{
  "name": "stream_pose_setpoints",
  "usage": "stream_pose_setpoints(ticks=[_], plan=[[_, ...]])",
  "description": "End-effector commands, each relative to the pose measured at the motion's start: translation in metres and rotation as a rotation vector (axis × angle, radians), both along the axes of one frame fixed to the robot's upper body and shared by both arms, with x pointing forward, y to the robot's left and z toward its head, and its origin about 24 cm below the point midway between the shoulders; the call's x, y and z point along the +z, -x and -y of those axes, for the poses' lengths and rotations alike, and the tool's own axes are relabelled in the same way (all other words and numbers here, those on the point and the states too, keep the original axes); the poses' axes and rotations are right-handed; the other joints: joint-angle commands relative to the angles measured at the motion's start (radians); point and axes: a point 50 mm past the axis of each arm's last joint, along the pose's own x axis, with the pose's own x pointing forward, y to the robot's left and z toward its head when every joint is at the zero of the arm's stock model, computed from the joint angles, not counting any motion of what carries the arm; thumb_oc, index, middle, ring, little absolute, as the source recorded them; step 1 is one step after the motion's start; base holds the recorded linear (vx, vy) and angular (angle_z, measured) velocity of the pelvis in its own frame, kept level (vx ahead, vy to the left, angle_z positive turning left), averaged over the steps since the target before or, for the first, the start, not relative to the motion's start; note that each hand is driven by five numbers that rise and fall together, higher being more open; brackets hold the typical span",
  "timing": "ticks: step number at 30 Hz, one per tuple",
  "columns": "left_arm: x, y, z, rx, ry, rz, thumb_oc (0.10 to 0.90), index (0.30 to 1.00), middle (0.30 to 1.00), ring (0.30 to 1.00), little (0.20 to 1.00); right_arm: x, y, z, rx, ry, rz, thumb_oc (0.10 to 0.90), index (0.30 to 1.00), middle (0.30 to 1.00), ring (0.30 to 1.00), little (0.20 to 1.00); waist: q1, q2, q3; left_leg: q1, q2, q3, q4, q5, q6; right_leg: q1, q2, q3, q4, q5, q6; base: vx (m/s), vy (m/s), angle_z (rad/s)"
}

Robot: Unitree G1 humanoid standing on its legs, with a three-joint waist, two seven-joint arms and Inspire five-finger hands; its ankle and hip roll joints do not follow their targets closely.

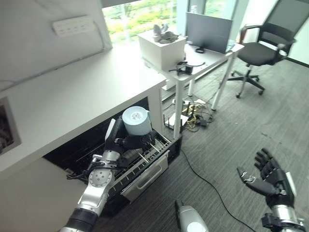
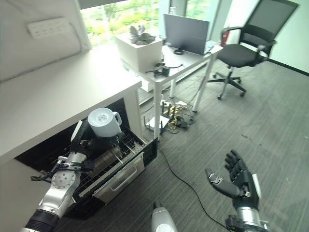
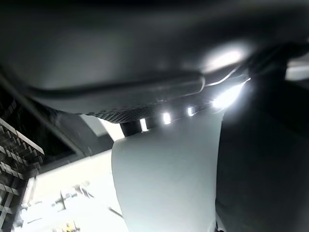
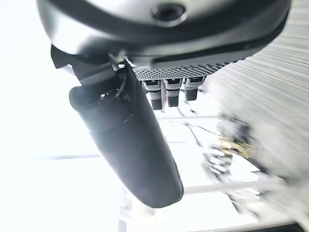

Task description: Place the dishes in the dishwasher.

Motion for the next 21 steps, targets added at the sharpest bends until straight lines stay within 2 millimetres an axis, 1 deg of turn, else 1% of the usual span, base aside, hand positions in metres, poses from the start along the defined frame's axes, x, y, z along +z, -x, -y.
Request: stream_pose_setpoints(ticks=[1,3,4,6,7,8,9,10,11,12,13,15,16,21], plan=[[0.057,-0.002,-0.008,0.067,-0.008,0.303,0.400,0.300,0.300,0.300,0.300,0.049,-0.021,-0.004,0.129,0.054,0.274,0.800,0.900,0.900,0.900,0.900,0.023,0.002,0.002,0.010,0.011,-0.092,0.086,-0.181,0.055,0.007,-0.078,0.039,0.032,-0.110,0.142,-0.02,0.032,-0.14],[0.058,-0.003,-0.003,0.072,-0.032,0.312,0.400,0.300,0.300,0.300,0.300,0.066,-0.023,-0.011,0.199,0.064,0.361,0.800,0.900,0.900,0.900,0.900,0.016,0.004,-0.004,0.014,0.010,-0.087,0.086,-0.183,0.058,0.007,-0.074,0.045,0.032,-0.114,0.142,-0.01,0.048,-0.10],[0.058,-0.003,0.001,0.093,-0.048,0.323,0.400,0.300,0.300,0.300,0.300,0.080,-0.025,-0.019,0.263,0.067,0.420,0.800,0.900,0.900,0.900,0.900,0.015,0.007,-0.008,0.017,0.007,-0.090,0.086,-0.186,0.060,0.011,-0.069,0.050,0.032,-0.119,0.142,-0.01,0.058,0.01],[0.058,-0.003,0.002,0.115,-0.024,0.315,0.400,0.300,0.300,0.300,0.300,0.087,-0.029,-0.025,0.319,0.062,0.454,0.800,0.900,0.900,0.900,0.900,0.020,0.011,-0.011,0.016,0.004,-0.096,0.086,-0.186,0.057,0.015,-0.066,0.050,0.032,-0.125,0.142,0.00,0.042,0.06],[0.059,-0.001,0.002,0.147,-0.032,0.340,0.400,0.300,0.300,0.300,0.300,0.090,-0.032,-0.032,0.366,0.060,0.475,0.800,0.900,0.900,0.900,0.900,0.026,0.013,-0.013,0.016,0.001,-0.101,0.086,-0.186,0.057,0.020,-0.066,0.049,0.032,-0.128,0.142,-0.08,-0.029,0.11],[0.061,-0.001,0.003,0.154,-0.050,0.360,0.400,0.300,0.300,0.300,0.300,0.094,-0.036,-0.038,0.405,0.062,0.491,0.800,0.900,0.900,0.900,0.900,0.030,0.000,-0.014,0.006,-0.005,-0.088,0.086,-0.159,0.057,0.012,-0.073,0.049,0.032,-0.111,0.137,-0.07,-0.038,0.14],[0.062,0.001,0.005,0.167,-0.067,0.377,0.400,0.300,0.300,0.300,0.300,0.100,-0.040,-0.046,0.448,0.062,0.514,0.800,0.900,0.900,0.900,0.900,0.040,0.001,-0.017,0.002,-0.006,-0.094,0.086,-0.158,0.054,0.015,-0.074,0.044,0.032,-0.114,0.136,-0.08,-0.054,0.21],[0.063,0.002,0.006,0.177,-0.073,0.391,0.400,0.300,0.300,0.300,0.300,0.102,-0.041,-0.050,0.473,0.062,0.528,0.800,0.900,0.900,0.900,0.900,0.044,0.001,-0.020,-0.001,-0.007,-0.096,0.086,-0.156,0.053,0.015,-0.075,0.043,0.032,-0.114,0.135,0.00,-0.013,0.19],[0.064,0.003,0.010,0.172,-0.101,0.413,0.400,0.300,0.300,0.300,0.300,0.109,-0.046,-0.062,0.535,0.064,0.558,0.800,0.900,0.900,0.900,0.900,0.060,0.003,-0.026,-0.008,-0.009,-0.109,0.086,-0.157,0.049,0.020,-0.076,0.034,0.032,-0.121,0.134,0.00,-0.015,0.14],[0.064,0.004,0.011,0.186,-0.108,0.420,0.400,0.300,0.300,0.300,0.300,0.110,-0.048,-0.065,0.556,0.065,0.563,0.800,0.900,0.900,0.900,0.900,0.064,0.004,-0.027,-0.010,-0.009,-0.113,0.086,-0.156,0.048,0.022,-0.077,0.031,0.032,-0.122,0.133,0.02,-0.039,0.34],[0.067,0.006,0.017,0.181,-0.122,0.460,0.400,0.300,0.300,0.300,0.300,0.116,-0.058,-0.078,0.600,0.058,0.568,0.800,0.900,0.900,0.900,0.900,0.088,0.007,-0.031,-0.019,-0.008,-0.130,0.086,-0.153,0.041,0.030,-0.081,0.014,0.032,-0.127,0.132,0.02,-0.039,0.40],[0.068,0.008,0.021,0.183,-0.128,0.485,0.400,0.300,0.300,0.300,0.300,0.118,-0.063,-0.084,0.623,0.044,0.569,0.800,0.900,0.900,0.900,0.900,0.101,0.007,-0.034,-0.025,-0.006,-0.138,0.086,-0.151,0.038,0.034,-0.084,0.002,0.032,-0.128,0.131,0.02,-0.049,0.42],[0.069,0.010,0.024,0.184,-0.135,0.512,0.400,0.300,0.300,0.300,0.300,0.118,-0.066,-0.089,0.642,0.028,0.574,0.800,0.900,0.900,0.900,0.900,0.114,0.008,-0.037,-0.031,-0.003,-0.148,0.086,-0.150,0.035,0.038,-0.086,-0.007,0.032,-0.132,0.130,0.03,-0.062,0.42],[0.070,0.012,0.037,0.122,-0.170,0.540,0.400,0.300,0.300,0.300,0.300,0.118,-0.079,-0.105,0.672,-0.020,0.568,0.800,0.900,0.900,0.900,0.900,0.152,0.011,-0.044,-0.048,-0.001,-0.186,0.086,-0.148,0.029,0.055,-0.091,-0.037,0.032,-0.140,0.129,0.02,-0.046,0.46]])
